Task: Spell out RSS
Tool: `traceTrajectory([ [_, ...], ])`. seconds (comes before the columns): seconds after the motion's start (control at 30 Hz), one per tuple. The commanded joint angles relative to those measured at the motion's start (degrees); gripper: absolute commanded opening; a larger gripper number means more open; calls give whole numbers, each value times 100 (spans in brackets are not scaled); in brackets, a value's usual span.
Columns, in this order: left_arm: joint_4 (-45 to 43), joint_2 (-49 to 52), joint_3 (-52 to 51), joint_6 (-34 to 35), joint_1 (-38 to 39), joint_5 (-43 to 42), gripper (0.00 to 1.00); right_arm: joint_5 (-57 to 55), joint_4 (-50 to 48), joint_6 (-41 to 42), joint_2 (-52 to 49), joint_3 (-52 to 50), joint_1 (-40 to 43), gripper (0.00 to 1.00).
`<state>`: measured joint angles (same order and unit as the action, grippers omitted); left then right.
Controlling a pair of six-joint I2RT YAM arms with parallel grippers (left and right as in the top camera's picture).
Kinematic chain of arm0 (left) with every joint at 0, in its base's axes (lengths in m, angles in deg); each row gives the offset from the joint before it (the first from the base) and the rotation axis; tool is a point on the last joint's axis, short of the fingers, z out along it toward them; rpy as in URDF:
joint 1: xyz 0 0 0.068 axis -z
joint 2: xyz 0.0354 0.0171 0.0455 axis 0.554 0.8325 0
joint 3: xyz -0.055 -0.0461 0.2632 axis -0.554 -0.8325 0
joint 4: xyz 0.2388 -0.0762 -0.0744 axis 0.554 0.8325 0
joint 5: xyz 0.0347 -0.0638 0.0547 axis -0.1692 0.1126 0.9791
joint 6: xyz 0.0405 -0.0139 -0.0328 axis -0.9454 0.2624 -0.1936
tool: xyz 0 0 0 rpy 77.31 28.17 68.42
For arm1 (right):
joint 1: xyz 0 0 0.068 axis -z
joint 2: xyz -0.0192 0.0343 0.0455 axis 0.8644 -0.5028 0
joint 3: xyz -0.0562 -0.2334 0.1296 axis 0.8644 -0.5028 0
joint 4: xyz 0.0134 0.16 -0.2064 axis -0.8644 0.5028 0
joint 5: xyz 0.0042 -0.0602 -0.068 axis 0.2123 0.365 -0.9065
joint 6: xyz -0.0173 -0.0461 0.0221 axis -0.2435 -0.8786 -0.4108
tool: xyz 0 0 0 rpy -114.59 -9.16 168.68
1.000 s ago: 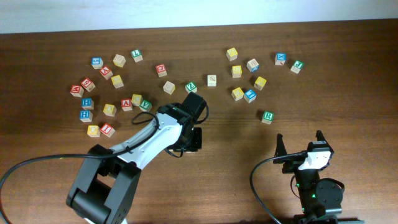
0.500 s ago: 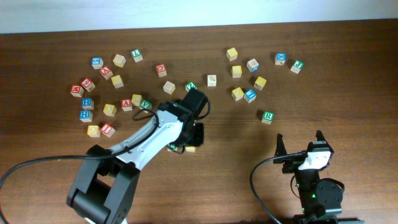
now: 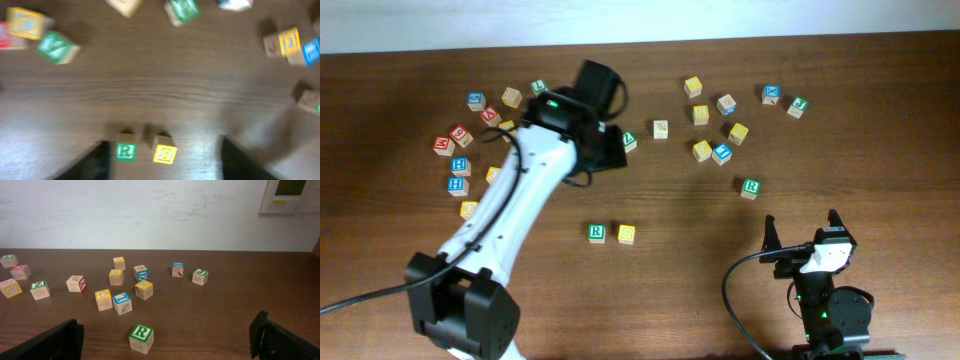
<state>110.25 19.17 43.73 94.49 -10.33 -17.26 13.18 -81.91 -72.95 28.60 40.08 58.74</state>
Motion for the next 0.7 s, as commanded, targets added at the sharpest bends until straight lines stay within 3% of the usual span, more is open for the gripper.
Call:
traceTrajectory([
  [0.0, 306, 59, 87, 26, -461, 411, 99, -46, 9, -20, 44, -50, 39, 98],
  [0.1, 450, 61, 9, 28, -785, 901, 99, -46, 9, -20, 44, -50, 39, 98],
  [0.67, 380, 66, -960, 76, -2317, 575, 99, -46, 9, -20, 44, -50, 39, 98],
])
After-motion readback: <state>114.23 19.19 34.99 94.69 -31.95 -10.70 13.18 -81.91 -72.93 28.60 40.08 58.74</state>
